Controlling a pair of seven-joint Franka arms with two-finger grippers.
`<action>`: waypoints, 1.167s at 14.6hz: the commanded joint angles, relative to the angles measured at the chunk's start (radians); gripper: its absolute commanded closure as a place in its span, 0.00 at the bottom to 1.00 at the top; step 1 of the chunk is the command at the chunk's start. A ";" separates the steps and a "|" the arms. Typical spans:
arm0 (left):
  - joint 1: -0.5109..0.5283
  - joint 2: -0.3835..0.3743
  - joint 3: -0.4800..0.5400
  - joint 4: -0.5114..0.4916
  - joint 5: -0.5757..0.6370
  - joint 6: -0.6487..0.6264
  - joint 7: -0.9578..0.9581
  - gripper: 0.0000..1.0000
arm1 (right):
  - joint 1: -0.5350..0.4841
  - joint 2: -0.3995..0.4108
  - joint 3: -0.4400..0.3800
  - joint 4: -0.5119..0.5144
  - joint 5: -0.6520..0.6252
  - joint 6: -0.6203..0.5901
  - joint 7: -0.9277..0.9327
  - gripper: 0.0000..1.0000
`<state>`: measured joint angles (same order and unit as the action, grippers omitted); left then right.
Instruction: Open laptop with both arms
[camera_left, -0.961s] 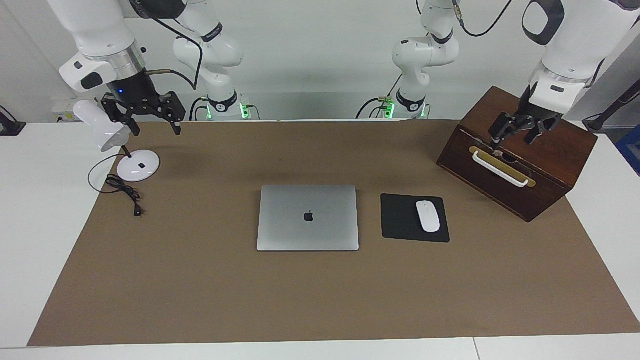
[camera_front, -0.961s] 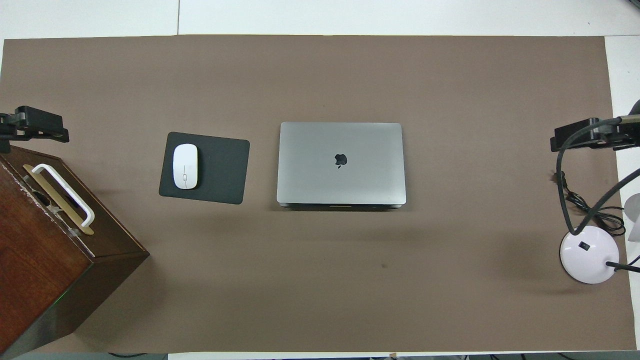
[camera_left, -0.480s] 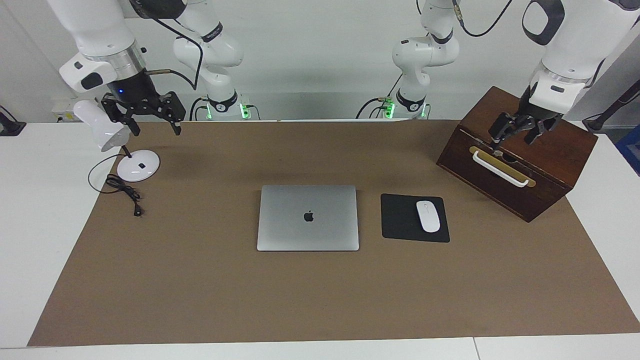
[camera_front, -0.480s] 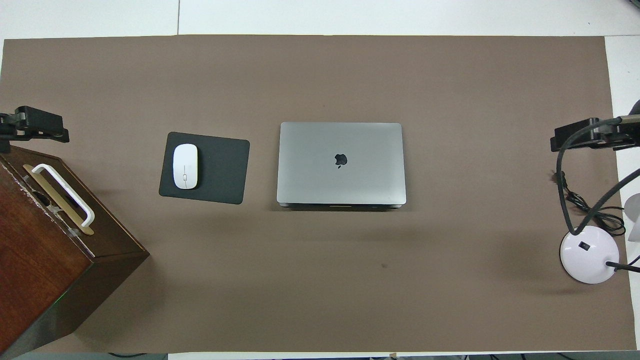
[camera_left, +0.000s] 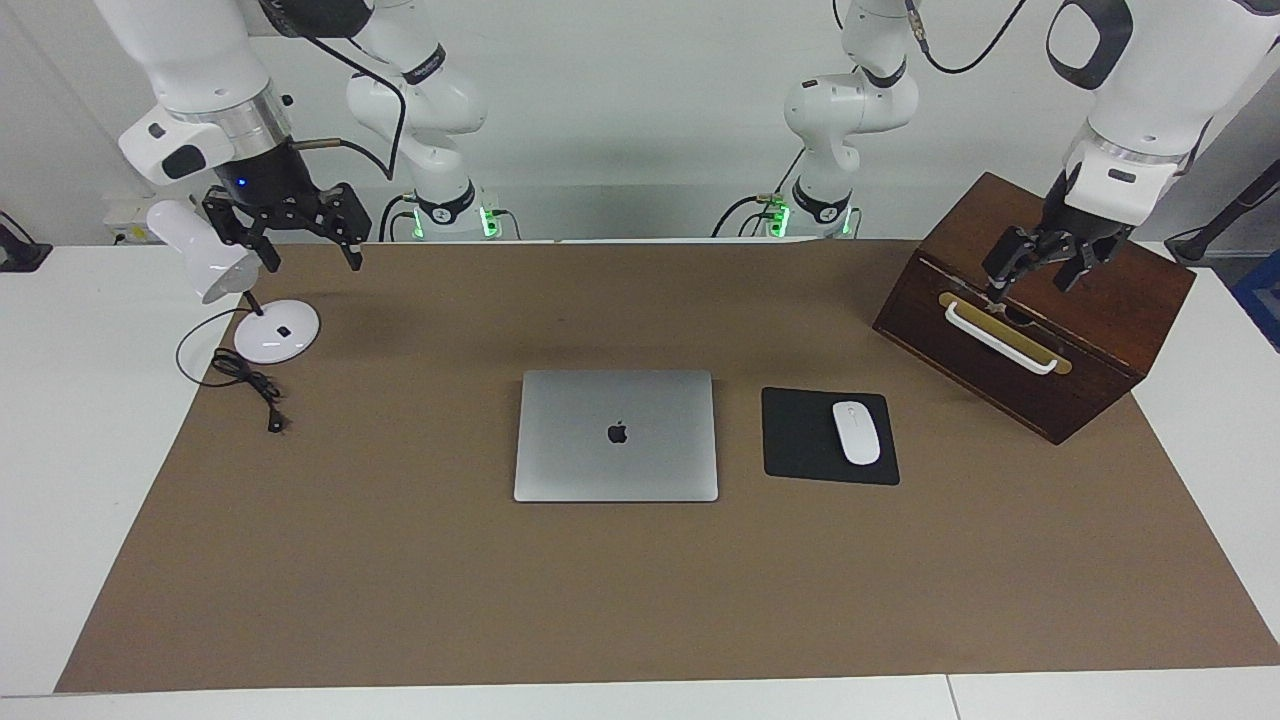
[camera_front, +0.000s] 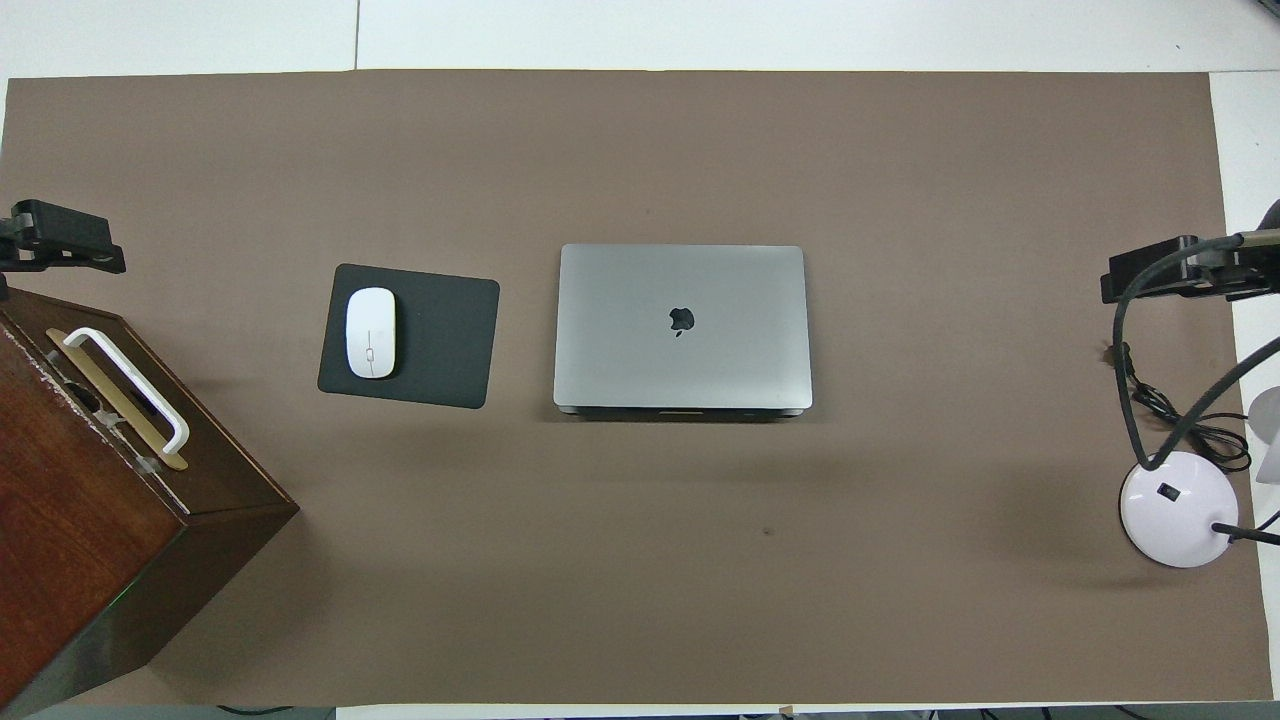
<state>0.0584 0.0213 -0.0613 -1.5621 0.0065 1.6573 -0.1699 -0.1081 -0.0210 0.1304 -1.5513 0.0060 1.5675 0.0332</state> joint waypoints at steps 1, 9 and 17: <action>0.008 -0.015 -0.009 -0.013 -0.008 0.009 -0.037 0.54 | -0.019 -0.016 0.008 -0.016 0.022 0.000 -0.026 0.00; 0.009 -0.049 -0.009 -0.072 -0.094 0.004 -0.267 1.00 | -0.019 -0.016 0.008 -0.016 0.022 0.000 -0.022 0.00; 0.008 -0.124 -0.011 -0.238 -0.321 0.102 -0.716 1.00 | -0.019 -0.016 0.008 -0.016 0.022 0.000 -0.019 0.00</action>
<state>0.0585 -0.0391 -0.0695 -1.6946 -0.2569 1.6950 -0.7994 -0.1081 -0.0210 0.1303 -1.5513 0.0060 1.5675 0.0332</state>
